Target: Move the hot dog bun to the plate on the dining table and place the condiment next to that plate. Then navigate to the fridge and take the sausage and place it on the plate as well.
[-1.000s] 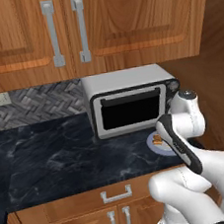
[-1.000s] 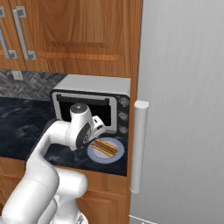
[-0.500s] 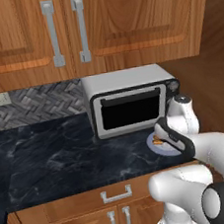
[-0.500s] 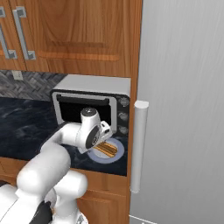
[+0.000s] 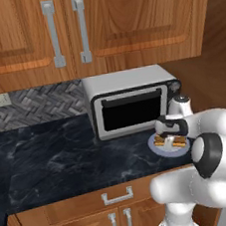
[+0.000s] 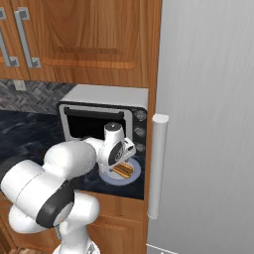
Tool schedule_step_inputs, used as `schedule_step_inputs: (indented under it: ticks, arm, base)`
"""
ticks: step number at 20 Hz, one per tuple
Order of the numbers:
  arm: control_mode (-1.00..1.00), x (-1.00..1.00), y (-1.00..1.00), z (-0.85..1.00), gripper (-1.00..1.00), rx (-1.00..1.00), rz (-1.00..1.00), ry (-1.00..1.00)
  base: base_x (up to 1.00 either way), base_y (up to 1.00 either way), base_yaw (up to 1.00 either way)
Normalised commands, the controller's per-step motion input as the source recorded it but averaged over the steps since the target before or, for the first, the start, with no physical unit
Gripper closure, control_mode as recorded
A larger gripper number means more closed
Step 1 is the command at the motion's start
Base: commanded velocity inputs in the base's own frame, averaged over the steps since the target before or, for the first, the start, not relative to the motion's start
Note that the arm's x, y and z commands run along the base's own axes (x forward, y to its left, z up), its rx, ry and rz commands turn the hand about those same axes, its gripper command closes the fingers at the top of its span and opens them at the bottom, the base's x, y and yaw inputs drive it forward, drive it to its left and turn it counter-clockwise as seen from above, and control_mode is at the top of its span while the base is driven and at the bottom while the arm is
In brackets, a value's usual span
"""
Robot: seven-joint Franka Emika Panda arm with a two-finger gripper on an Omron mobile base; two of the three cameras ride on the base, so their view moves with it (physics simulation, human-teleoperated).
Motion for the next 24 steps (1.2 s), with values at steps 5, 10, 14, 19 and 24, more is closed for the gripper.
schedule_step_inputs:
  ticks: [5, 10, 14, 19, 24]
  arm:
    - [-1.00, 0.04, -0.06, -0.55, -1.00, 0.00, 0.03, 0.10]
    - [-1.00, 0.13, 0.00, -0.47, -1.00, -0.02, 0.04, 0.05]
    - [-1.00, -0.11, 0.00, -0.03, 1.00, -0.01, 0.02, -0.04]
    - [-1.00, -0.68, 0.04, 0.93, 1.00, 0.00, -0.01, -0.14]
    - [-1.00, -0.89, 0.18, 0.98, 1.00, 0.00, -0.13, -0.04]
  base:
    - [0.00, 0.00, 0.00]
    - [0.00, 0.00, 0.00]
    - [0.00, 0.00, 0.00]
    - [0.00, 0.00, 0.00]
    - [0.00, 0.00, 0.00]
